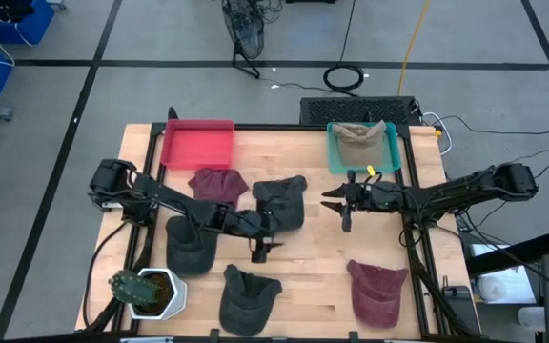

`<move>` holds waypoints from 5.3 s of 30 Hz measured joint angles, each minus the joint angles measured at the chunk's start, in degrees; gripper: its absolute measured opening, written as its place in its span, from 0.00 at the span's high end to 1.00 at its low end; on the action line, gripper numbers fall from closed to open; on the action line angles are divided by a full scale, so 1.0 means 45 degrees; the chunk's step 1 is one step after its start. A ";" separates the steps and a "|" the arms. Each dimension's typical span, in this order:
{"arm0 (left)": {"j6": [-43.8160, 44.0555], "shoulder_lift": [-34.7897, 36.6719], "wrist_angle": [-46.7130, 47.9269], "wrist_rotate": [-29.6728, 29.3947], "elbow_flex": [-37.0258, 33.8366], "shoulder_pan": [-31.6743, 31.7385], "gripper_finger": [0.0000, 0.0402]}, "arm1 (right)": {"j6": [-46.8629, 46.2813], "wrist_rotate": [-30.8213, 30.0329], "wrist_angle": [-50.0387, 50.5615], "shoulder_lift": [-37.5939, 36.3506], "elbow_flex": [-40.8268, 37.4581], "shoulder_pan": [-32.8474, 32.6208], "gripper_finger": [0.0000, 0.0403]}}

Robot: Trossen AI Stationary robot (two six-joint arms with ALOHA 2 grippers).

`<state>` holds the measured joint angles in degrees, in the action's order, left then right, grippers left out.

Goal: Pick & Place hat
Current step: Put the top right black cap into the red bin

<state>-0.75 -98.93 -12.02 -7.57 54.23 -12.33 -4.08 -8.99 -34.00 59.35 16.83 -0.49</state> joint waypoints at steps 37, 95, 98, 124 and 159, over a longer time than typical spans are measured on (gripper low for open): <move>-0.0779 -0.4357 0.5435 -0.6605 0.3888 -0.0905 0.38 | 0.2340 -0.1332 -0.1300 -0.0049 -0.0047 0.0199 0.75; 0.3812 0.1842 1.5784 -1.4541 0.2033 -0.0599 0.95 | 0.0036 -0.1282 0.0511 -0.0049 -0.0052 -0.0170 0.75; 0.4613 0.2499 1.5854 -1.4670 0.0916 -0.0399 0.92 | -0.0193 -0.1277 0.0638 -0.0049 -0.0052 -0.0170 0.75; 0.8784 0.4755 1.9156 -1.3658 -0.0896 0.1113 0.90 | -0.0621 -0.1292 0.1061 -0.0046 -0.0061 -0.0505 0.75; 0.8286 0.4745 1.7253 -1.3556 -0.1543 0.1767 0.64 | -0.0617 -0.1316 0.1052 -0.0044 -0.0061 -0.0500 0.75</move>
<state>36.53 -77.58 65.62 -68.58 47.29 -4.38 -6.85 -14.92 -29.27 59.15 16.56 -2.74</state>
